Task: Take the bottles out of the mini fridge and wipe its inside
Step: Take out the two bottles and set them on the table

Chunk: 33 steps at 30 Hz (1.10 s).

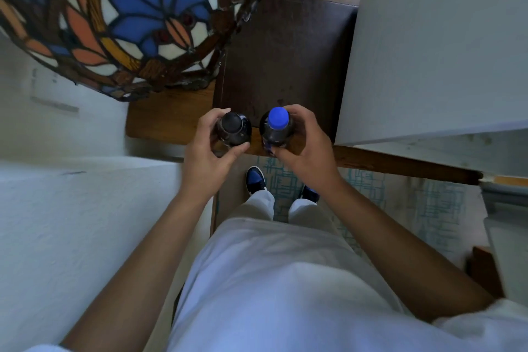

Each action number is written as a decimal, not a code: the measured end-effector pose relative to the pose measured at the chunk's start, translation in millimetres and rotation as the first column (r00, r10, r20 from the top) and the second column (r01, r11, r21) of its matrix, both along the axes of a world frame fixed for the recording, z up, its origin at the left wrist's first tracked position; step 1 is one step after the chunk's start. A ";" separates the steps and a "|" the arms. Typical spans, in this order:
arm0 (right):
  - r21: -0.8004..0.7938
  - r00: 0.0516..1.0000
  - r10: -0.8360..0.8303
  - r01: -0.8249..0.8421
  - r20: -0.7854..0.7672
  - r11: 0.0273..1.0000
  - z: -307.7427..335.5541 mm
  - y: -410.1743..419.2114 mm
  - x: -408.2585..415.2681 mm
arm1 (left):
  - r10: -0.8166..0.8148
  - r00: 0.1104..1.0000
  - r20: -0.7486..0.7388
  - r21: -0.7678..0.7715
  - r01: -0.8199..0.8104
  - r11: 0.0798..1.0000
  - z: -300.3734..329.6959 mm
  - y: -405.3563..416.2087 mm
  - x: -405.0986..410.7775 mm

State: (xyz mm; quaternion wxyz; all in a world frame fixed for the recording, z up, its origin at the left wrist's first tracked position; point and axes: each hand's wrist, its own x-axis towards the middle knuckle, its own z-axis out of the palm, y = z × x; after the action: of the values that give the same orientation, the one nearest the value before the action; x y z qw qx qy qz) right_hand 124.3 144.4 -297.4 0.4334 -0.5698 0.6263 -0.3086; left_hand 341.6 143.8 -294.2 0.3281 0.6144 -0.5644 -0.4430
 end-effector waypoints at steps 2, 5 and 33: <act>0.011 1.000 -0.004 0.004 -0.018 1.000 -5.8 0.2 2.9 | -0.009 1.000 -0.001 0.013 0.009 1.000 -2.9 -1.5 0.3; 0.019 0.999 -0.016 0.016 -0.029 1.000 -11.0 1.8 4.5 | -0.018 1.000 0.002 0.009 0.018 1.000 -6.0 -4.4 2.0; 0.005 0.976 0.037 -0.037 -0.213 0.999 -6.0 23.3 -2.0 | -0.014 0.966 0.258 -0.143 0.052 0.988 5.6 1.5 3.4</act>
State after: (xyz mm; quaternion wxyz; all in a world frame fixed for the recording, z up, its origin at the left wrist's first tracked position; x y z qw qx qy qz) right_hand 122.3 167.7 -303.4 0.3698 -0.6111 0.6584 -0.2373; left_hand 345.0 145.4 -288.7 0.2898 0.6309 -0.6436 -0.3220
